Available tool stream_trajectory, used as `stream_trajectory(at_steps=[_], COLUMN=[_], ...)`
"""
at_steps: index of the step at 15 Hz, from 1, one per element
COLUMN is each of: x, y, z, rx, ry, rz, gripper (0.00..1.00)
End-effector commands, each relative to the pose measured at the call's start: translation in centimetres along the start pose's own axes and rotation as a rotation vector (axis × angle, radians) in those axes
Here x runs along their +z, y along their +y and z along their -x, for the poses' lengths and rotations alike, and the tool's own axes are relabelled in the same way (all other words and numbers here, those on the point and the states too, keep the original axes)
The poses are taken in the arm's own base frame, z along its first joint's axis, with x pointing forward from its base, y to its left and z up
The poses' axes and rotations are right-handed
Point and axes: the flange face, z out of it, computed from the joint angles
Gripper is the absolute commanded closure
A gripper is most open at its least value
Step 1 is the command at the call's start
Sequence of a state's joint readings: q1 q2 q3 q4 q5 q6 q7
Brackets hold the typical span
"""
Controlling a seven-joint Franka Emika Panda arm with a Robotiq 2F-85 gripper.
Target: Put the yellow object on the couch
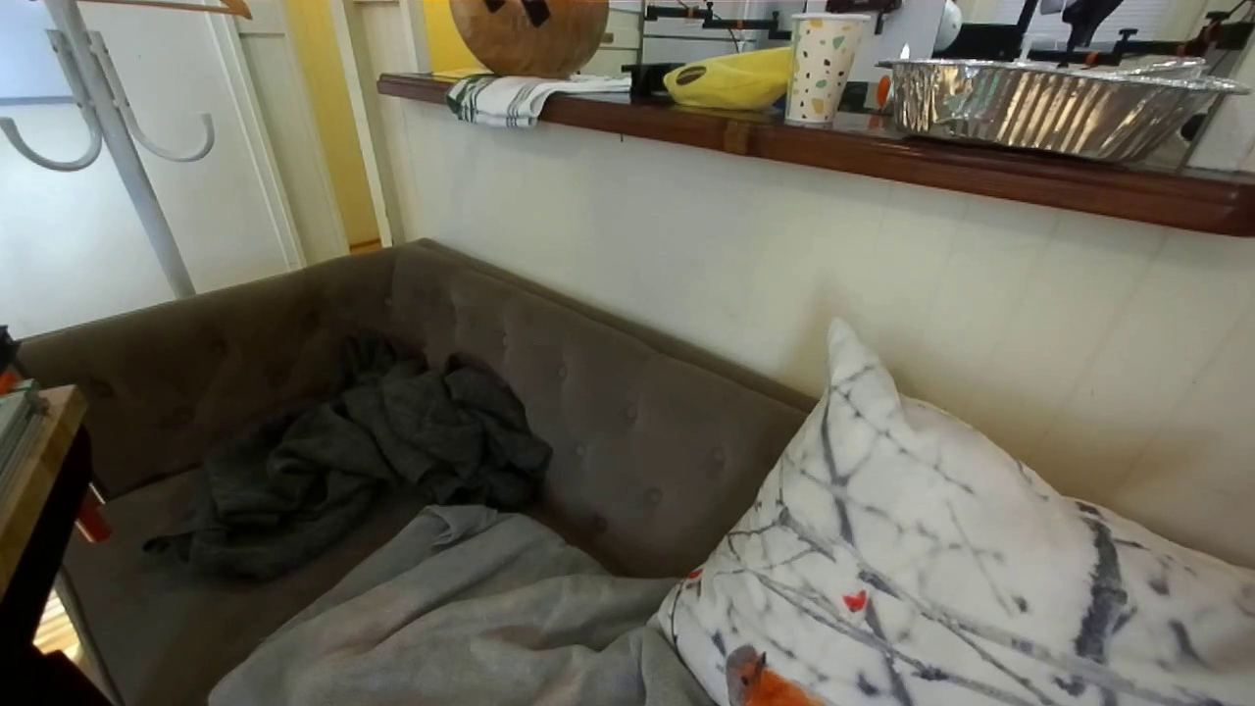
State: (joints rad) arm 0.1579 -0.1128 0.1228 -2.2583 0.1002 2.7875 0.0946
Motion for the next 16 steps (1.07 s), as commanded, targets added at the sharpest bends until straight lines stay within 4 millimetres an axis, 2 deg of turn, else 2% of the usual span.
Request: stream_trajectory(at_steps=[1,3,5,6,9,14,16], x=[2.7,3.6,4.8,3.3,4.6,4.8,6.7], y=[-0.7,-1.4,-3.3,-1.6,-2.9,-3.0,-3.4], z=[-5.3,-7.7,-9.2,-6.9,-8.4,-8.6,-9.3], rx=[0.068,0.106,0.162,0.121,0.147,0.15,0.154], ry=[0.025,0.041,-0.036,0.01,-0.02,-0.022,-0.016], rz=[0.077,0.127,0.049,0.089,0.062,0.059,0.083], gripper=[0.0,0.0,0.0,0.0,0.0,0.0,0.0])
